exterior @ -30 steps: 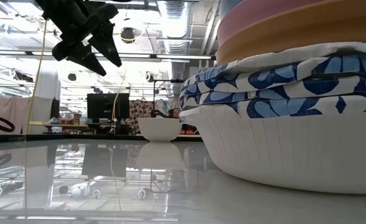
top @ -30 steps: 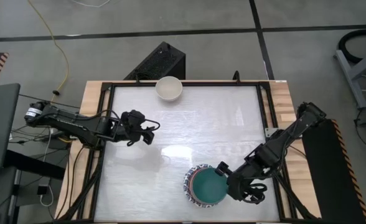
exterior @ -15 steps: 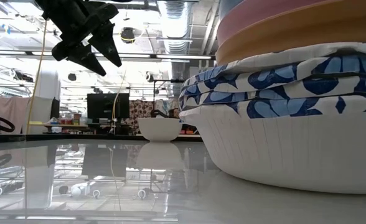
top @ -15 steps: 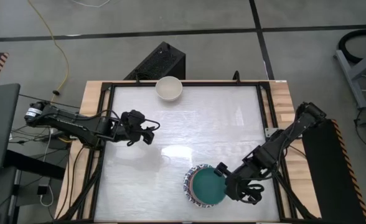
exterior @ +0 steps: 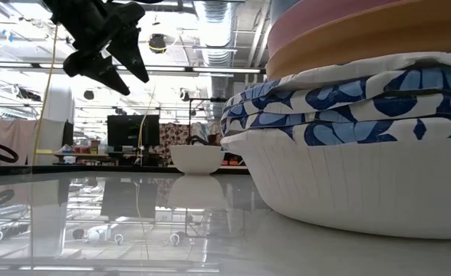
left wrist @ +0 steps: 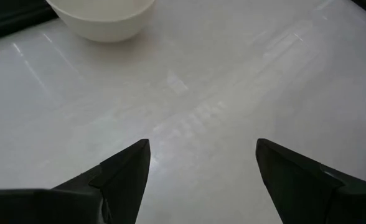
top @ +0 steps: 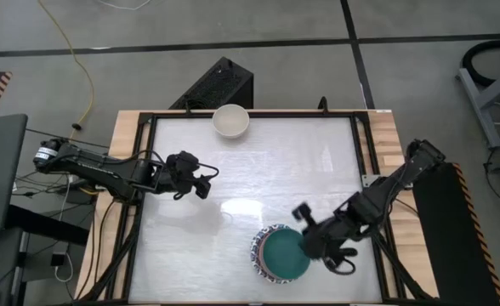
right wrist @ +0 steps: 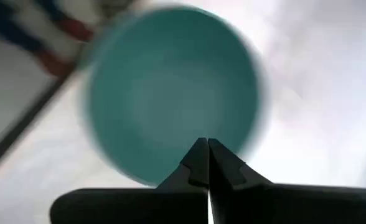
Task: Nest bowls inside each other
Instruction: Stack the white bowl on top of the green bowl
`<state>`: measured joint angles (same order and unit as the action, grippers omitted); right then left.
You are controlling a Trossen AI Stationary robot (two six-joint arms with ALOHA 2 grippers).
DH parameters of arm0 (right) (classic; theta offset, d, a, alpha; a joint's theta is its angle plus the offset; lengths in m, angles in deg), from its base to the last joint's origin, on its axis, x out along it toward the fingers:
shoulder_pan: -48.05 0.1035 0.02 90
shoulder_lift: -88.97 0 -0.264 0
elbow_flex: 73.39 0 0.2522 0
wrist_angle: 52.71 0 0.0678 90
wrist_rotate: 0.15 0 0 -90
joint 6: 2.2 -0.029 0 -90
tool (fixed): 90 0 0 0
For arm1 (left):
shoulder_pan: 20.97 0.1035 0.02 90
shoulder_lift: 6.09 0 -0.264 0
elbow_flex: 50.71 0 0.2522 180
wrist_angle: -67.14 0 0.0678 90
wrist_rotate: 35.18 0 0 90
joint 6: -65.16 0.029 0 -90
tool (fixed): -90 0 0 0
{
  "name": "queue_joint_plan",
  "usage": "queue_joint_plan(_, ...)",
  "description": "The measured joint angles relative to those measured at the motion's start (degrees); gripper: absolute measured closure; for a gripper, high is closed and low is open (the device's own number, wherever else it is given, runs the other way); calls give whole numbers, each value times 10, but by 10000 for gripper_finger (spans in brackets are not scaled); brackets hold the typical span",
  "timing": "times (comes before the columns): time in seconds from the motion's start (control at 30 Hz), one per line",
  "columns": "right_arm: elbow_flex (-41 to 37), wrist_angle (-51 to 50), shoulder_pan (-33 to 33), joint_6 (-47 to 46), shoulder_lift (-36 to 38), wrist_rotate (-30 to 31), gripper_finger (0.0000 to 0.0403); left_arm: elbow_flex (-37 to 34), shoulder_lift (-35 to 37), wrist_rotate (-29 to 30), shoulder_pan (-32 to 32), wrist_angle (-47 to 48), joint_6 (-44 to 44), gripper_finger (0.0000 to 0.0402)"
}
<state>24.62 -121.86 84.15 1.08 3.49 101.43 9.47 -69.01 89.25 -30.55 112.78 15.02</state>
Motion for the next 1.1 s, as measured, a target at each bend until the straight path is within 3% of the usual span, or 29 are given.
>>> queue_joint_plan(0.1,30,-49,-33,-53,0,43,391,0,0,-14,0,0,-8,120)
queue_joint_plan(0.27,68,-49,-128,-97,0,43,391,0,0,-22,0,0,-36,120)
queue_joint_plan(0.73,72,133,-373,-94,0,33,366,0,53,-18,17,-9,-37,120)
queue_joint_plan(0.93,72,220,-432,-77,-2,29,351,0,72,-16,35,6,-29,120)
queue_joint_plan(1.1,72,240,-466,-14,-22,-23,301,0,72,-20,46,35,-37,120)
